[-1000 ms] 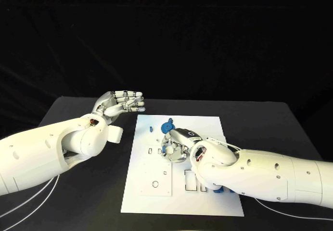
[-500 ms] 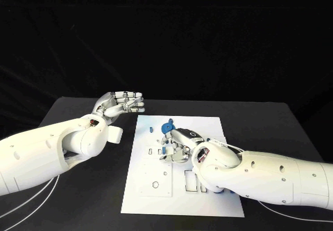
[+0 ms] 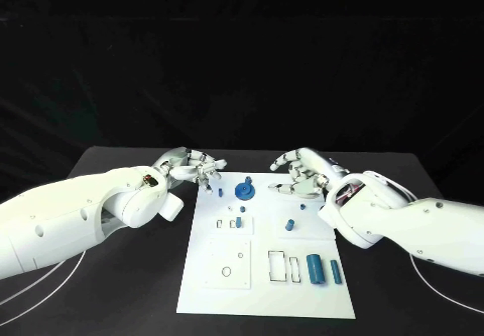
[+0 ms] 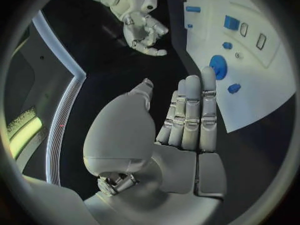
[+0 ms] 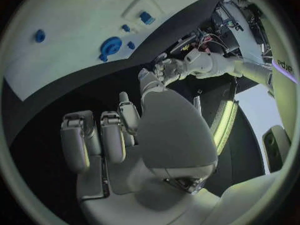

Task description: Assemble the parts on the task board

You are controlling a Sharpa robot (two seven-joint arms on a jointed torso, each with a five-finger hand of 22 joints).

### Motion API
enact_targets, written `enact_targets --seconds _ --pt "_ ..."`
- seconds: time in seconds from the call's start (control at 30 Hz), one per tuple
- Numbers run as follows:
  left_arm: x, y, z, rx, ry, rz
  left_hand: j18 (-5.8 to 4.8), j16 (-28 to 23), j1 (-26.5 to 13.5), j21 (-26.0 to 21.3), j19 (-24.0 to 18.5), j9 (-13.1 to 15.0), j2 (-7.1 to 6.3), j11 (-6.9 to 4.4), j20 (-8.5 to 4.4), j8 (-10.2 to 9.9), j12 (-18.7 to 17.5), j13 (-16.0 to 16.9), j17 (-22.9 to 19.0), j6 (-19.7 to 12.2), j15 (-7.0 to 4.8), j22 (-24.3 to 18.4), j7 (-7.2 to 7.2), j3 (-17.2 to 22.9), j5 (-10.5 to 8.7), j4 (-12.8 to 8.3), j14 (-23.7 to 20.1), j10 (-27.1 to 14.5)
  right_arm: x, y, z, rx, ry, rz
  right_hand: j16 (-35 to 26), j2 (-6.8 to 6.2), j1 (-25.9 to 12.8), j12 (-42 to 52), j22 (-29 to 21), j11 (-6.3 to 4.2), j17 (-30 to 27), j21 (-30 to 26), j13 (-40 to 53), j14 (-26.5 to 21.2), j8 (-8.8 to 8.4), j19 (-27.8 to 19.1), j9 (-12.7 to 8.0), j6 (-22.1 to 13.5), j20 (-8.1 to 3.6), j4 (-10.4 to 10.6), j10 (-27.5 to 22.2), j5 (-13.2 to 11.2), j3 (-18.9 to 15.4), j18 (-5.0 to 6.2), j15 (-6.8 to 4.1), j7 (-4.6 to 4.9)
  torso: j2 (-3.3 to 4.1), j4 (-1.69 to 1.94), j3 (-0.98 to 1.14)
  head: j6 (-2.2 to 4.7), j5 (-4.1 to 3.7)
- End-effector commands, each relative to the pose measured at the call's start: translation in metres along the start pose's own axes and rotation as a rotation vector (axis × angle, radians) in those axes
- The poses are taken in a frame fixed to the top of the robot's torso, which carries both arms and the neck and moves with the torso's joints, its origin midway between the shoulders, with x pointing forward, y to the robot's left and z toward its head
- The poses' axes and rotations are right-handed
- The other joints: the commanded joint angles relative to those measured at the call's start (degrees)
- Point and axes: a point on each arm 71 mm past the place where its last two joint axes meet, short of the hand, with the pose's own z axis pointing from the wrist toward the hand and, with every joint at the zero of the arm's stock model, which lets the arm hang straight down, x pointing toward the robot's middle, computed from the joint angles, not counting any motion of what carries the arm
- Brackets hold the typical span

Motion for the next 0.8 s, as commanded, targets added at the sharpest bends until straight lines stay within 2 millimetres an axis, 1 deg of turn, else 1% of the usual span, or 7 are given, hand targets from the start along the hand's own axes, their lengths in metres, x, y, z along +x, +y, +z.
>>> enact_targets --seconds 0.03,0.1,0.17,0.37,0.47,0.6,0.8 --pt "0.009 0.005 0.004 -0.174 0.119 0.215 -0.60 11.9 -2.1 10.4 2.5 2.2 0.53 -0.99 -0.60 4.2 7.8 5.1 12.2 0.0 -0.82 11.4 -0.79 -0.8 -0.20 0.5 5.6 0.6 -0.018 -0.011 -0.001 0.035 -0.034 0.142 -0.2 0.12 0.2 -0.1 14.5 -0.04 11.0 0.1 0.1 4.9 0.40 5.7 0.0 0.5 0.13 0.0 0.0 0.3 0.3 -0.17 0.00 0.04 -0.59 -0.11 0.19 -0.29 0.15" --pt "0.012 0.002 0.007 -0.222 0.143 0.287 -1.42 16.7 -3.4 17.9 2.1 5.2 2.05 -1.70 -0.91 9.5 17.8 12.5 17.1 -2.9 -1.18 19.1 -0.90 -1.6 0.08 0.4 7.2 -4.6 -0.031 -0.021 -0.003 0.069 -0.049 0.158 -0.2 0.08 0.0 -0.1 14.6 -0.08 11.0 0.1 0.1 4.9 0.53 5.7 0.0 0.6 0.10 0.1 0.0 0.4 0.3 -0.17 -0.03 0.00 -0.80 -0.17 0.24 -0.43 0.25" --pt "0.017 0.000 0.011 -0.269 0.175 0.383 -3.12 24.3 -4.7 27.0 6.8 7.9 2.51 -2.33 -1.49 14.6 26.5 18.5 26.6 -2.7 -1.98 31.6 -2.33 -3.6 -0.06 0.5 12.1 -3.8 -0.042 -0.031 -0.003 0.099 -0.063 0.172 -0.2 0.04 -0.4 0.0 14.6 -0.12 11.0 0.2 0.1 4.9 0.69 5.7 0.0 0.7 0.06 0.1 0.1 0.6 0.1 -0.19 -0.07 -0.05 -0.97 -0.25 0.38 -0.54 0.35" --pt "0.030 -0.006 0.023 -0.334 0.227 0.611 -4.68 28.4 -5.8 33.3 11.0 11.3 3.64 -3.92 -2.56 19.9 38.7 33.3 32.5 -1.2 -3.29 41.4 -4.12 -7.2 -0.20 0.6 15.0 3.4 -0.055 -0.047 -0.003 0.153 -0.094 0.179 -0.2 0.28 -1.1 0.0 14.6 -0.24 10.9 0.1 0.0 4.9 0.95 5.7 -0.2 0.7 -0.08 0.0 0.0 3.2 0.3 -0.17 -0.20 -0.15 -1.26 -0.29 0.56 -0.70 0.51" --pt "0.036 -0.009 0.031 -0.365 0.253 0.682 -5.33 29.8 -6.3 35.3 12.9 12.7 4.63 -4.64 -3.14 21.2 41.1 36.8 34.7 -0.3 -3.95 44.8 -4.92 -8.8 -0.18 0.7 16.0 5.8 -0.059 -0.054 -0.002 0.184 -0.113 0.174 -0.3 0.18 -1.2 0.1 14.5 -0.25 10.8 0.1 0.0 4.9 0.98 5.7 -0.2 0.6 -0.10 0.1 0.1 3.4 0.3 -0.16 -0.21 -0.15 -1.31 -0.37 0.60 -0.86 0.67" --pt "0.041 -0.012 0.039 -0.391 0.275 0.734 -5.46 30.0 -6.9 35.7 13.2 13.4 5.24 -4.86 -3.36 21.6 41.4 37.3 35.0 -0.2 -4.16 45.6 -5.14 -9.7 -0.23 0.7 16.1 6.1 -0.063 -0.059 -0.001 0.212 -0.131 0.163 -0.3 -0.04 -1.1 0.3 14.6 -0.32 10.8 0.1 0.1 4.9 1.16 5.7 -0.2 0.7 -0.17 0.0 0.3 4.6 0.5 -0.17 -0.27 -0.22 -1.29 -0.39 0.71 -1.03 0.60" --pt "0.050 -0.014 0.047 -0.410 0.309 0.763 -5.54 30.2 -7.9 36.0 13.4 14.1 6.54 -4.99 -3.52 21.7 41.6 37.9 35.4 -0.2 -4.29 46.1 -5.29 -10.8 -0.23 0.7 16.2 6.4 -0.064 -0.062 0.001 0.232 -0.137 0.157 -0.3 -0.09 -1.0 0.3 14.5 -0.34 10.8 0.1 0.1 4.9 1.18 5.7 -0.3 0.7 -0.18 0.0 0.3 4.8 0.6 -0.17 -0.28 -0.22 -1.18 -0.30 0.56 -1.34 0.80"
